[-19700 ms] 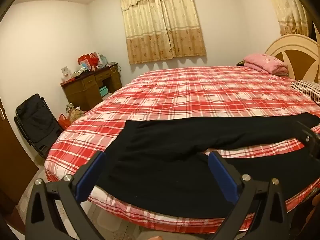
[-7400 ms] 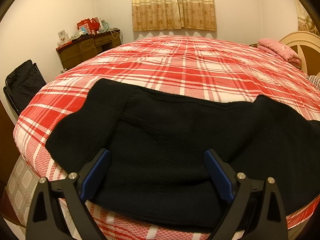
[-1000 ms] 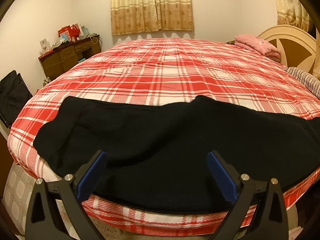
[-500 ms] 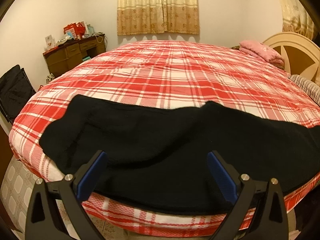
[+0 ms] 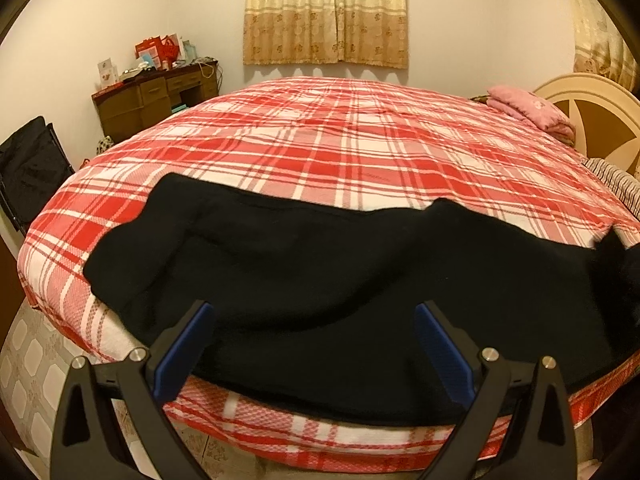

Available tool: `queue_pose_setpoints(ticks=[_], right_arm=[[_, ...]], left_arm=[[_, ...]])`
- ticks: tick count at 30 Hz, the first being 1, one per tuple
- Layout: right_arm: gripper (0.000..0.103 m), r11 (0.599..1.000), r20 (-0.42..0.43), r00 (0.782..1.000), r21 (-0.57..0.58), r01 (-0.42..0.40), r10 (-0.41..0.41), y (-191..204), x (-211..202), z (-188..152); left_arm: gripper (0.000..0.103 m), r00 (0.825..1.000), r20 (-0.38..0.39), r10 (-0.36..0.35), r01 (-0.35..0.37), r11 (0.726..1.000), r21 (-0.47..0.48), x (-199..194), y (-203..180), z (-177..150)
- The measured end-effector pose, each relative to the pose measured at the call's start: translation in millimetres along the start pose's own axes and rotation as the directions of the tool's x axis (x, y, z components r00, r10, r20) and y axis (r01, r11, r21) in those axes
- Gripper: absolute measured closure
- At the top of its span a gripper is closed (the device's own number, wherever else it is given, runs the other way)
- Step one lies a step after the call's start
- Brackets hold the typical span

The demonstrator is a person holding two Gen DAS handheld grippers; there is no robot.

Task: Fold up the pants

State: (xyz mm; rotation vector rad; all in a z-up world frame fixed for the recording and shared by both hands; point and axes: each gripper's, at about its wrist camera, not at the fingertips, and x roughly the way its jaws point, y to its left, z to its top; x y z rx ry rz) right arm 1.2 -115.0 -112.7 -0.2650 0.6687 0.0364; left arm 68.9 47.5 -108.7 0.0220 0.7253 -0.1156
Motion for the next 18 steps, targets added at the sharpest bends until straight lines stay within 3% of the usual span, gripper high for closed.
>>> queue_pose_setpoints(ticks=[4, 9, 12, 15, 18], right_arm=[[0.092, 0.989, -0.004, 0.999, -0.141, 0.033, -0.034, 37.1, 15.8, -11.4], [0.092, 0.985, 0.020, 0.997, -0.157, 0.074, -0.072, 39.3, 15.7, -7.3], [0.092, 0.983, 0.093, 0.992, -0.159, 0.095, -0.081, 43.3, -0.7, 5.1], [0.092, 0.976, 0.124, 0.990, -0.200, 0.085, -0.061, 57.5, 1.8, 16.1], [0.092, 0.977, 0.077, 0.997, -0.211, 0.017, -0.001, 68.4, 17.9, 12.9]], left_arm=[[0.001, 1.000, -0.016, 0.005, -0.005, 1.000, -0.021, 6.2, 6.5, -2.1], [0.001, 1.000, -0.029, 0.007, -0.008, 1.000, -0.025, 11.3, 8.5, -6.1], [0.001, 1.000, -0.024, 0.008, -0.009, 1.000, -0.020, 9.8, 7.5, -6.0], [0.001, 1.000, -0.022, 0.007, -0.008, 1.000, -0.019, 8.9, 7.2, -5.6], [0.001, 1.000, -0.016, 0.009, -0.009, 1.000, -0.013, 7.1, 8.0, -4.5]])
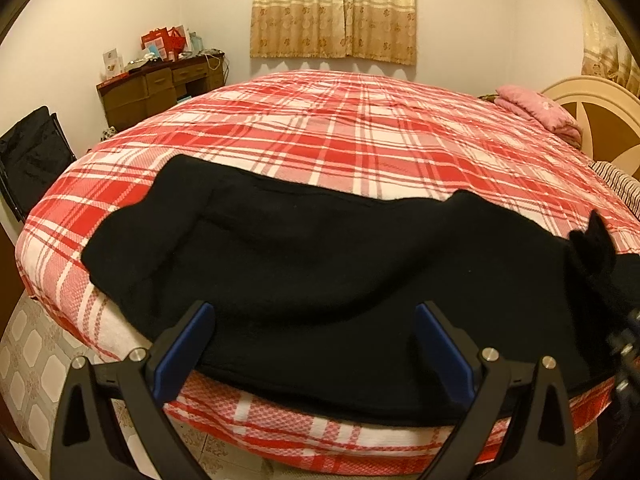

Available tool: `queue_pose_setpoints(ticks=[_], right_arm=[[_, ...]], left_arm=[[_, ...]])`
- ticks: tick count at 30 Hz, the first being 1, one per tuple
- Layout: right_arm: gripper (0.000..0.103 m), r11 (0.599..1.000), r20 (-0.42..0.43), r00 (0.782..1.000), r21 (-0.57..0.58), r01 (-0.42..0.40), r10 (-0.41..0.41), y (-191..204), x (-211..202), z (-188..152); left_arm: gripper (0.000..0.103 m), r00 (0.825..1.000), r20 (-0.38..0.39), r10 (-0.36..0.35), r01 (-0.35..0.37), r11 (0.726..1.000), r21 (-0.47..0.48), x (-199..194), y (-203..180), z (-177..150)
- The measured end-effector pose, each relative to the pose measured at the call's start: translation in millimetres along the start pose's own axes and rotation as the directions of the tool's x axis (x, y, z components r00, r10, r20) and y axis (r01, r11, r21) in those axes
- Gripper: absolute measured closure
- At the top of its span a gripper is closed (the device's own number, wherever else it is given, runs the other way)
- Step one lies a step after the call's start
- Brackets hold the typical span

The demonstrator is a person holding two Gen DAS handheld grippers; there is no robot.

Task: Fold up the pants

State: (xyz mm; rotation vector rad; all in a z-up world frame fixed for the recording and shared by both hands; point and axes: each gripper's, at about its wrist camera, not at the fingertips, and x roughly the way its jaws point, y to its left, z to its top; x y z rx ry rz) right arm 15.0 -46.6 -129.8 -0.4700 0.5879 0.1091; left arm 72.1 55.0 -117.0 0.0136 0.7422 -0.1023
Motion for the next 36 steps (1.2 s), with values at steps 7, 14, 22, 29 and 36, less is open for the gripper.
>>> queue_pose_setpoints(ticks=[7, 14, 22, 29, 36], right_arm=[[0.073, 0.998, -0.079, 0.996, -0.044, -0.041, 0.037, 3.5, 12.1, -3.5], [0.043, 0.941, 0.064, 0.974, 0.252, -0.227, 0.218, -74.9, -42.5, -0.8], [0.075, 0.813, -0.002, 0.991, 0.572, 0.113, -0.136, -201.9, -65.0, -42.5], [0.078, 0.766, -0.070, 0.992, 0.631, 0.128, -0.108, -216.1, -44.4, -63.5], [0.079, 0.765, -0.164, 0.986, 0.634, 0.114, -0.012, -216.2, 7.9, -90.6]], left_arm=[[0.001, 1.000, 0.006, 0.004, -0.004, 1.000, -0.001, -0.9, 3.5, 1.9], [0.001, 0.995, 0.095, -0.025, 0.012, 0.992, 0.129, -22.9, -20.5, 9.1], [0.001, 0.947, 0.178, -0.265, 0.205, 0.932, 0.300, -59.1, -92.4, 29.2], [0.001, 0.904, 0.058, -0.423, 0.392, 0.876, 0.282, -39.1, -164.7, 34.7], [0.005, 0.956, 0.037, -0.290, 0.266, 0.915, 0.304, -7.0, -185.1, 25.4]])
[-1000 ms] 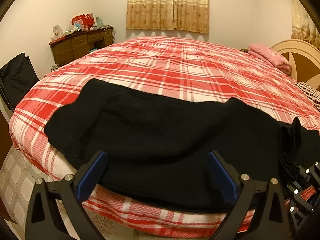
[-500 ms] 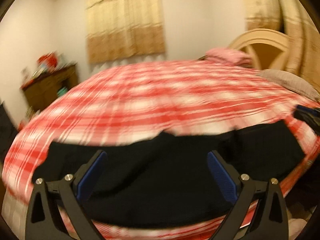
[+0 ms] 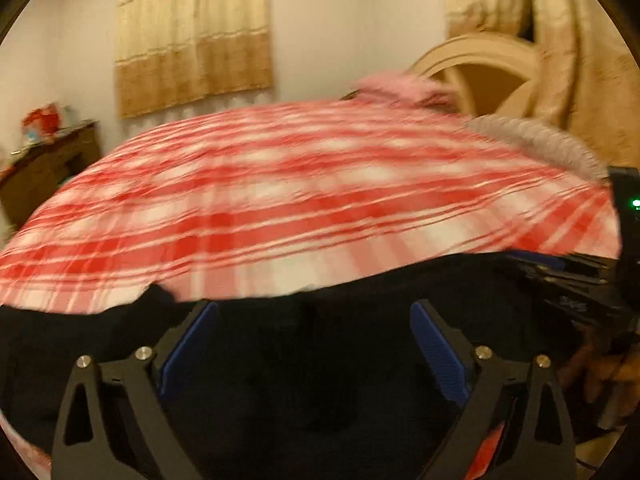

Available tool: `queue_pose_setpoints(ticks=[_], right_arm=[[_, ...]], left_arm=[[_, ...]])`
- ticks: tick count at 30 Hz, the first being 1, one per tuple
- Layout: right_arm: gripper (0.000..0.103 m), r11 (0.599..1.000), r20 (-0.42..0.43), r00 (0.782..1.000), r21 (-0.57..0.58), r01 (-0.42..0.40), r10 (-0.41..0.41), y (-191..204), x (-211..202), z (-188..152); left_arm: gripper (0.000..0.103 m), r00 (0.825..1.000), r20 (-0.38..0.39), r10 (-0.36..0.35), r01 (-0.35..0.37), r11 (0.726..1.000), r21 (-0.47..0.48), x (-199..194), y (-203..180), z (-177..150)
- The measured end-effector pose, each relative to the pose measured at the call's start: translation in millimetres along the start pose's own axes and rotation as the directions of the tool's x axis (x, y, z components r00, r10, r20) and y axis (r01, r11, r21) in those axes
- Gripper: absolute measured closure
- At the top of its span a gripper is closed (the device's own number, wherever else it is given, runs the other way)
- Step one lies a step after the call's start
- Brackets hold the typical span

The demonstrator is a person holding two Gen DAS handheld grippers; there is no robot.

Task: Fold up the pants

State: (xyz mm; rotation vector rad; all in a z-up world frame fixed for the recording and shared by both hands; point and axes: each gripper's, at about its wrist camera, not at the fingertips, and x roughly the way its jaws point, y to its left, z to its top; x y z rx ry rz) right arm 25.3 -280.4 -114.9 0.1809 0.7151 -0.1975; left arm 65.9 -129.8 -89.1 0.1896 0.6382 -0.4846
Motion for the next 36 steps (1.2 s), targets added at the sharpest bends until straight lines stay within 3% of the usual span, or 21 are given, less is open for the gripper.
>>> queue_pose_setpoints(ticks=[2, 4, 6, 9, 11, 15, 17, 21, 23, 26, 27, 30, 34, 36], right_arm=[[0.079, 0.999, 0.024, 0.999, 0.012, -0.030, 0.029, -5.1, -4.0, -1.4], [0.079, 1.000, 0.023, 0.999, 0.014, -0.028, 0.028, -3.5, -8.9, -0.2], [0.078, 0.999, 0.059, 0.998, 0.043, -0.025, 0.023, -1.3, -21.1, 0.1], [0.078, 0.999, 0.125, 0.992, -0.024, -0.031, 0.034, 14.7, -43.6, 0.0], [0.078, 0.995, 0.129, 0.991, -0.094, -0.036, 0.048, 31.4, -52.9, -3.3], [0.078, 0.981, 0.051, 0.994, -0.177, -0.083, 0.094, 56.6, -44.9, -24.1], [0.078, 0.982, -0.051, 0.996, -0.169, -0.081, 0.074, 58.8, -23.0, -38.8], [0.078, 0.975, -0.027, 0.999, -0.219, -0.036, 0.030, 73.3, -31.1, -33.9], [0.078, 0.974, 0.023, 0.996, -0.210, -0.079, 0.086, 82.0, -46.1, -26.2], [0.078, 0.959, 0.054, 0.984, -0.242, -0.150, 0.168, 108.8, -60.2, -15.0], [0.077, 0.950, 0.055, 0.978, -0.256, -0.180, 0.200, 122.6, -63.2, -11.7], [0.076, 0.933, 0.041, 0.959, -0.248, -0.261, 0.279, 147.7, -58.3, -5.0], [0.074, 0.938, 0.031, 0.954, -0.195, -0.286, 0.297, 180.1, -33.6, -12.6], [0.074, 0.943, -0.005, 0.959, -0.180, -0.280, 0.283, 190.7, -16.7, -19.6]], left_arm=[[0.004, 0.994, -0.074, 0.075, -0.079, 0.996, -0.051, 15.2, 17.1, -9.1], [0.002, 0.990, -0.137, 0.038, -0.061, 0.984, -0.169, 22.1, 43.8, -19.2], [0.002, 0.990, -0.137, 0.016, -0.050, 0.968, -0.247, 12.6, 60.9, -22.4], [0.003, 0.988, -0.098, 0.122, -0.142, 0.962, -0.232, -9.9, 75.1, -20.5], [0.001, 0.988, -0.073, 0.133, -0.146, 0.964, -0.224, -21.8, 81.0, -21.3], [0.000, 0.990, -0.067, 0.126, -0.139, 0.961, -0.240, -29.2, 92.8, -33.7], [0.000, 0.987, -0.093, 0.133, -0.151, 0.962, -0.228, -20.6, 96.3, -38.4], [0.000, 0.977, -0.114, 0.179, -0.202, 0.950, -0.238, -26.5, 119.6, -52.0], [0.000, 0.971, -0.115, 0.208, -0.231, 0.938, -0.260, -34.4, 135.7, -56.9], [0.000, 0.951, -0.108, 0.290, -0.310, 0.909, -0.280, -47.4, 167.9, -62.1], [0.000, 0.935, -0.108, 0.337, -0.354, 0.886, -0.299, -54.4, 186.3, -63.3], [0.000, 0.914, -0.109, 0.390, -0.399, 0.825, -0.401, -73.2, 227.7, -69.4], [0.000, 0.885, -0.105, 0.453, -0.437, 0.732, -0.522, -101.0, 269.3, -82.4], [0.000, 0.875, -0.107, 0.472, -0.449, 0.710, -0.542, -111.1, 280.1, -88.0]])
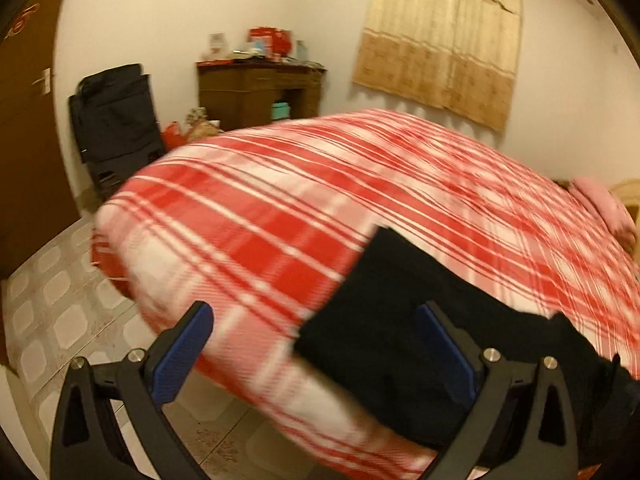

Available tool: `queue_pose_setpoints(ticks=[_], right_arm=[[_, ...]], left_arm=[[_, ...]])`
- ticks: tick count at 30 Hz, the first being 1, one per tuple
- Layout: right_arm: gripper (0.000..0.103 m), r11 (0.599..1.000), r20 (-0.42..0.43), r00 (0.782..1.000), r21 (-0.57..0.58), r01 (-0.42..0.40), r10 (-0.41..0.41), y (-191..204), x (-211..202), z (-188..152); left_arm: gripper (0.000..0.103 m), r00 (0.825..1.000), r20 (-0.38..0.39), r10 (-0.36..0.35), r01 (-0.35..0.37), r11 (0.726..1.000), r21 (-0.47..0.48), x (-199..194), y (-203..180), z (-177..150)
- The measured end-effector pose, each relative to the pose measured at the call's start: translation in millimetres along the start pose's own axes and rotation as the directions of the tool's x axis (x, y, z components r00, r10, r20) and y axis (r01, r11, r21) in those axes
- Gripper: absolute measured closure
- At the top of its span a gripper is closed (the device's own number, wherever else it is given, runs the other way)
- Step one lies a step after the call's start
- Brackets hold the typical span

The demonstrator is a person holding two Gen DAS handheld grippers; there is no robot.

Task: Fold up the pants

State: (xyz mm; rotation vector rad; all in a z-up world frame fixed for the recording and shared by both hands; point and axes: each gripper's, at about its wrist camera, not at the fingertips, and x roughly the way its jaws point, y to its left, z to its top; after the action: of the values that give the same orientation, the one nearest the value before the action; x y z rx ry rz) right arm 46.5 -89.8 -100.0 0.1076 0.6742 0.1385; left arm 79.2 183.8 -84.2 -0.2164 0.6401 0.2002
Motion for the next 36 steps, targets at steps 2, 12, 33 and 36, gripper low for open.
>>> queue_pose_setpoints(ticks=[2, 12, 33, 36], right_arm=[[0.073, 1.000, -0.098, 0.995, 0.019, -0.003, 0.005, 3.3, 23.7, -12.5], [0.058, 0.995, 0.101, 0.991, -0.037, 0.093, -0.089, 21.2, -9.3, -21.2], [0.058, 0.996, 0.090, 0.992, 0.011, 0.090, -0.090, 9.2, -8.2, -22.4], [0.058, 0.996, 0.084, 0.993, 0.011, 0.086, -0.087, 9.4, -6.9, -22.9]], left_arm=[[0.000, 1.000, 0.008, 0.008, -0.008, 1.000, -0.013, -1.6, 8.1, 1.4], [0.008, 0.991, -0.077, -0.112, 0.108, 0.993, -0.055, -0.1, -5.4, -19.8], [0.022, 0.997, -0.053, -0.063, 0.050, 0.975, -0.215, 9.9, -2.1, -31.0], [0.022, 0.994, -0.061, -0.091, 0.077, 0.978, -0.193, 19.1, -4.8, -29.8]])
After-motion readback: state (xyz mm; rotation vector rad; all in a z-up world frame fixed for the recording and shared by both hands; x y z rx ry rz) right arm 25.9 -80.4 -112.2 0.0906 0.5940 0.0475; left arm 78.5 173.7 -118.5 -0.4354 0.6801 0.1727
